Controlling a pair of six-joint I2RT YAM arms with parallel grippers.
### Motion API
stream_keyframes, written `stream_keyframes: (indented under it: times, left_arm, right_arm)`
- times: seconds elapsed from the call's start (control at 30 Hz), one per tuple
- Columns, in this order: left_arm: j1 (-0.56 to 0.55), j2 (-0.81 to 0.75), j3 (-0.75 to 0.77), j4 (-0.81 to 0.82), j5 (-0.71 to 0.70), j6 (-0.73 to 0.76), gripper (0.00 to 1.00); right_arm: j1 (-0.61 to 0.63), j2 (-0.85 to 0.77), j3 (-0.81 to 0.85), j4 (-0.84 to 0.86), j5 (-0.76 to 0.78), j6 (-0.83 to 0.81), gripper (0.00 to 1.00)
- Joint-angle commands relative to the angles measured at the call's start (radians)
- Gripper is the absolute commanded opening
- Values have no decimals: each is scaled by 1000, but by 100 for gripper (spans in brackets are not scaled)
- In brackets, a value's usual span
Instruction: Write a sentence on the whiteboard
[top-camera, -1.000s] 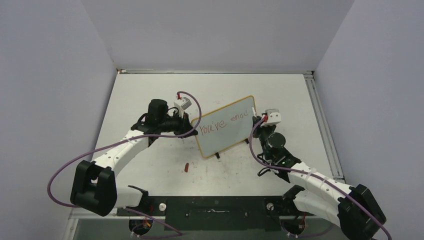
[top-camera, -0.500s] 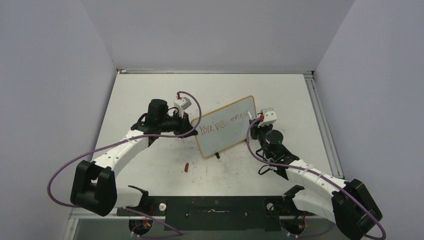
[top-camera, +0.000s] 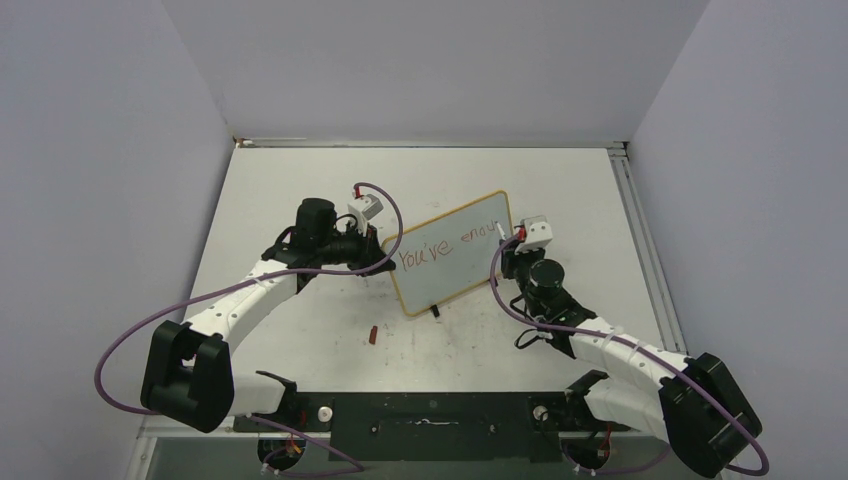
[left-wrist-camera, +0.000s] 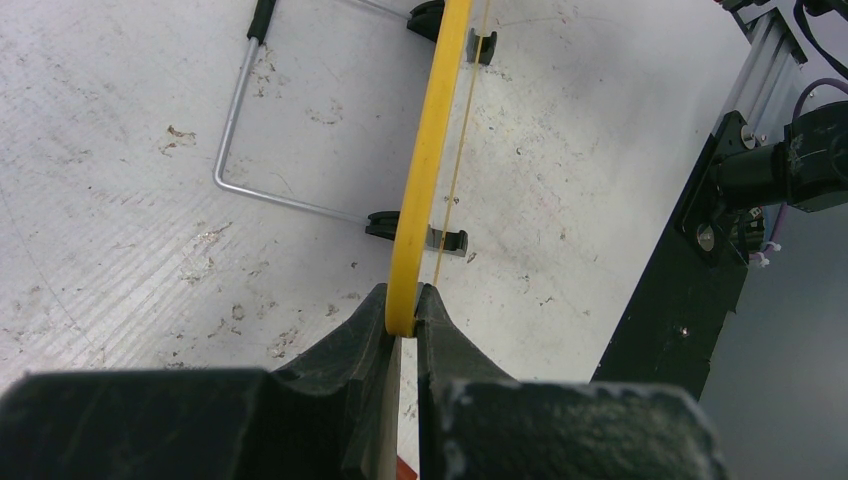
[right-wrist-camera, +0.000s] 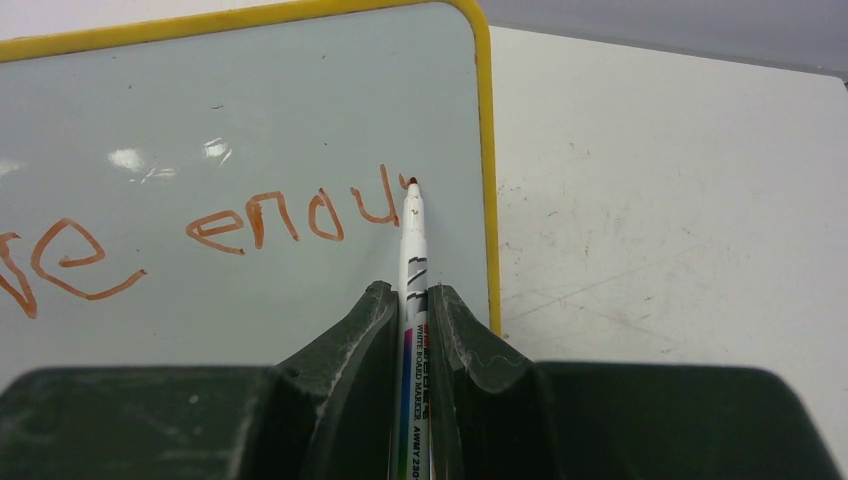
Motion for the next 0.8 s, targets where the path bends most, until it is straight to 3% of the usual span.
stream_keyframes:
  times: [0.0,0.77]
  left_arm:
    - [-1,28,3,-102,-94,28,0]
    - [-4,23,1,-101,-89,25,0]
  right_arm:
    - [-10,7,36,66,13,-9,5]
    - [13,29,50,67,-38,-45,5]
